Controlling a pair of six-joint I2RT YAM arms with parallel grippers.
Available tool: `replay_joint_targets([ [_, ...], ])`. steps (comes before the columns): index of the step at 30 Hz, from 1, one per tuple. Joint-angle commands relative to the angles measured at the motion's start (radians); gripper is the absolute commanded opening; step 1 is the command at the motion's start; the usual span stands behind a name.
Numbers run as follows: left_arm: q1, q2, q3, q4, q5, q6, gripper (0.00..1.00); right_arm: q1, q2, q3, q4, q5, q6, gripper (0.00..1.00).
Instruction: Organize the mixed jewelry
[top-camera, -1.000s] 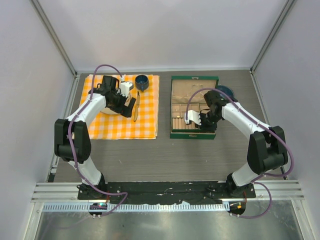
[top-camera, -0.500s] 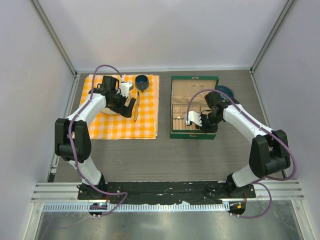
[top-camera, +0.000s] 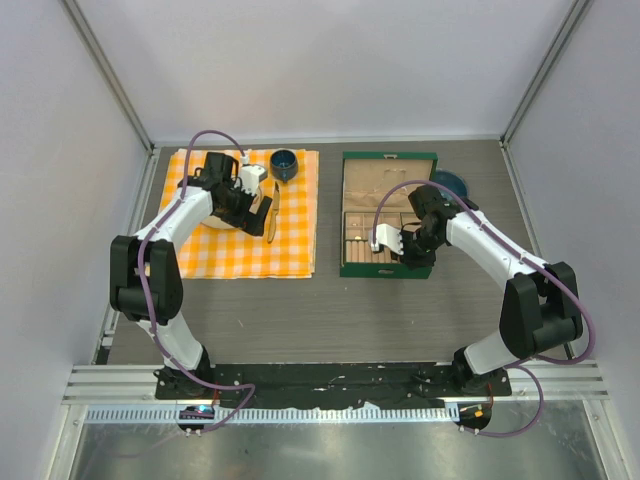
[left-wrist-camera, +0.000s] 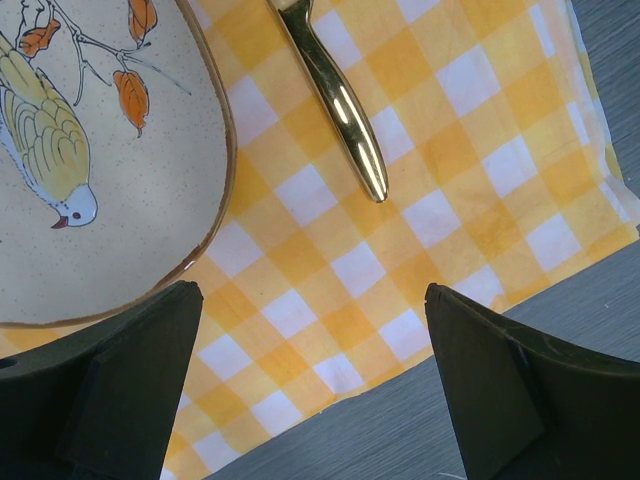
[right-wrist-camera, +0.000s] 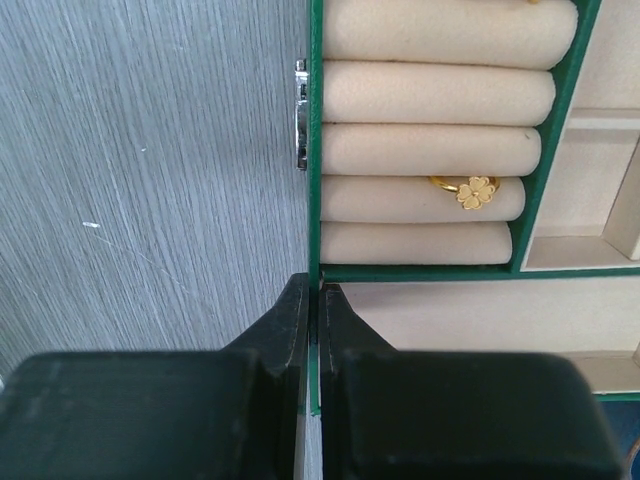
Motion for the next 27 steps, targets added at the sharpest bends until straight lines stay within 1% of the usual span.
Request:
replay_joint_targets([
  [1,0.006,-0.015,0.015,-0.005,0.014,0.008,1.00,0.012,-0.016,0.011,0.059,-0.014,0.023,0.01],
  [27,0.006,-0.021,-0.004,0.002,0.006,0.020,1.00,0.010,0.074,0.080,0.094,0.012,0.011,0.01],
])
